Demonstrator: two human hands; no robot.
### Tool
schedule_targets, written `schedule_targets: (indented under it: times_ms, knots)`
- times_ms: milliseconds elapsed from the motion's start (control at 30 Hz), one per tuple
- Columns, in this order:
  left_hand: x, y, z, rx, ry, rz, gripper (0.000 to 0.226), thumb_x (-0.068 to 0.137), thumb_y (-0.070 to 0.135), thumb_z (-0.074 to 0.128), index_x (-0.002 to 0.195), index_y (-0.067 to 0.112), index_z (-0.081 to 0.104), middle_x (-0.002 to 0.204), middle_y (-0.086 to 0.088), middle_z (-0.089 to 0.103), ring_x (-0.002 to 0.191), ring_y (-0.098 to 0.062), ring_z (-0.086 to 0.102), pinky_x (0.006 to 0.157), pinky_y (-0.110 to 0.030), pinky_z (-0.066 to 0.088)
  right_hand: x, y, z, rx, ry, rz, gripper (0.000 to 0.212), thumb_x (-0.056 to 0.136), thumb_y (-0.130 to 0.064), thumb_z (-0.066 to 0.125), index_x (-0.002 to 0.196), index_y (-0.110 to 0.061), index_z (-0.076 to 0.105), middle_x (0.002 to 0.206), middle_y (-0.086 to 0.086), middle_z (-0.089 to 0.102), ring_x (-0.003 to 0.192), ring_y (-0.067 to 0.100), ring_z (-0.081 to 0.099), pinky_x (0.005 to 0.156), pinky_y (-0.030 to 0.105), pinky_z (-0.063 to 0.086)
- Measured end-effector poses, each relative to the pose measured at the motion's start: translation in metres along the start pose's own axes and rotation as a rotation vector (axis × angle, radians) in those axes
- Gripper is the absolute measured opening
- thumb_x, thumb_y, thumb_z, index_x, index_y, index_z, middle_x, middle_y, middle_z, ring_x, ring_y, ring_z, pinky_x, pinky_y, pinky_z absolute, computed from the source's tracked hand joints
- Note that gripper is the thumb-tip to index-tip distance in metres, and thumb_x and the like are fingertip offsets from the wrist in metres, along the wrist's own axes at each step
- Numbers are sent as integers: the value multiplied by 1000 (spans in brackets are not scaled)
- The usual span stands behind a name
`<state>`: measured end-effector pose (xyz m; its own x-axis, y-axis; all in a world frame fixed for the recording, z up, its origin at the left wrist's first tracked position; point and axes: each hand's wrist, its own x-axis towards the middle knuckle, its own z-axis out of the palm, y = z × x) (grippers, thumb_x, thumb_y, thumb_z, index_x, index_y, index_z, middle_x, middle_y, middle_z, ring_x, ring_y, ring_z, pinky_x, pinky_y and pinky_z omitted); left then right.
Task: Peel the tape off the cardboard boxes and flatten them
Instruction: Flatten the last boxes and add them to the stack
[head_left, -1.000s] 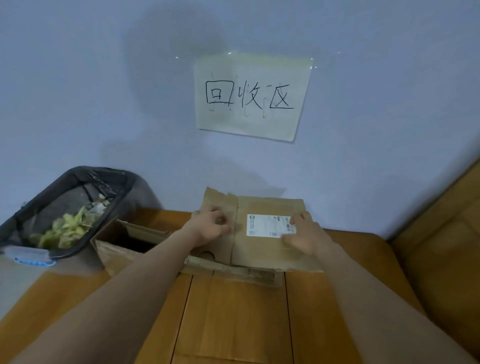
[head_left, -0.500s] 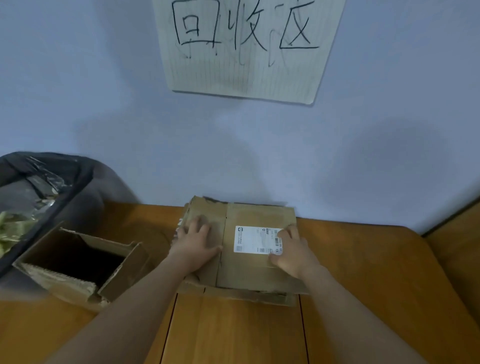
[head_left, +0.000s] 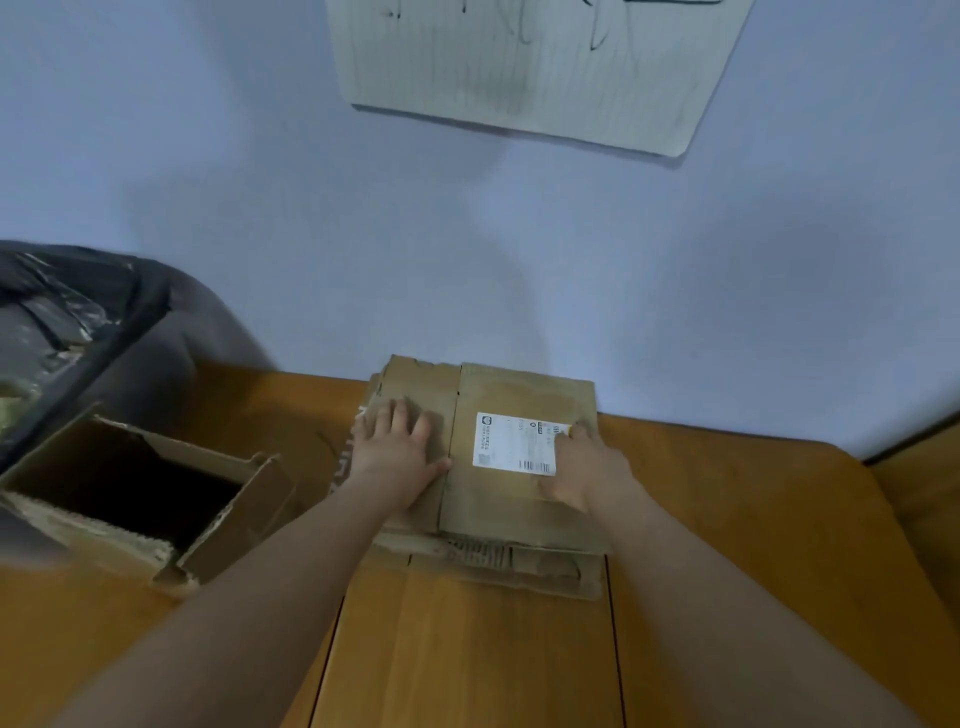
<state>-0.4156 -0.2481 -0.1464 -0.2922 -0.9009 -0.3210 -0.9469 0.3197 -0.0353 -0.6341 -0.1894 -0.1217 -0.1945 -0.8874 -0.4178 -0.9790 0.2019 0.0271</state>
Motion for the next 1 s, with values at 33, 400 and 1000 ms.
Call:
schedule_targets:
  times_ms: [33,400,1000]
  knots:
    - [-5,4,-8,9,25,-6,67,97,58,36,150,19,23,160,-13,13,148,-32,9,119,-52,10,-6,-4,-5,-23,7,-1,59,92,-41,51,143,-14,37,147,10,30,140,25,23,100,41,42]
    - [-106,12,-107,-49,162,158,47,95,31,42,140,18,40,140,-5,48,128,-26,45,106,-41,36,-125,-28,-88,-76,142,-73,28,95,-19,45,121,-12,54,121,7,54,107,23,55,76,31,43]
    - [-319,-7,-254,66,520,401,47,96,36,43,137,13,39,132,-5,49,120,-24,47,94,-34,38,-370,-69,-214,-182,504,32,29,97,-15,39,122,-6,51,122,11,52,110,28,52,77,32,36]
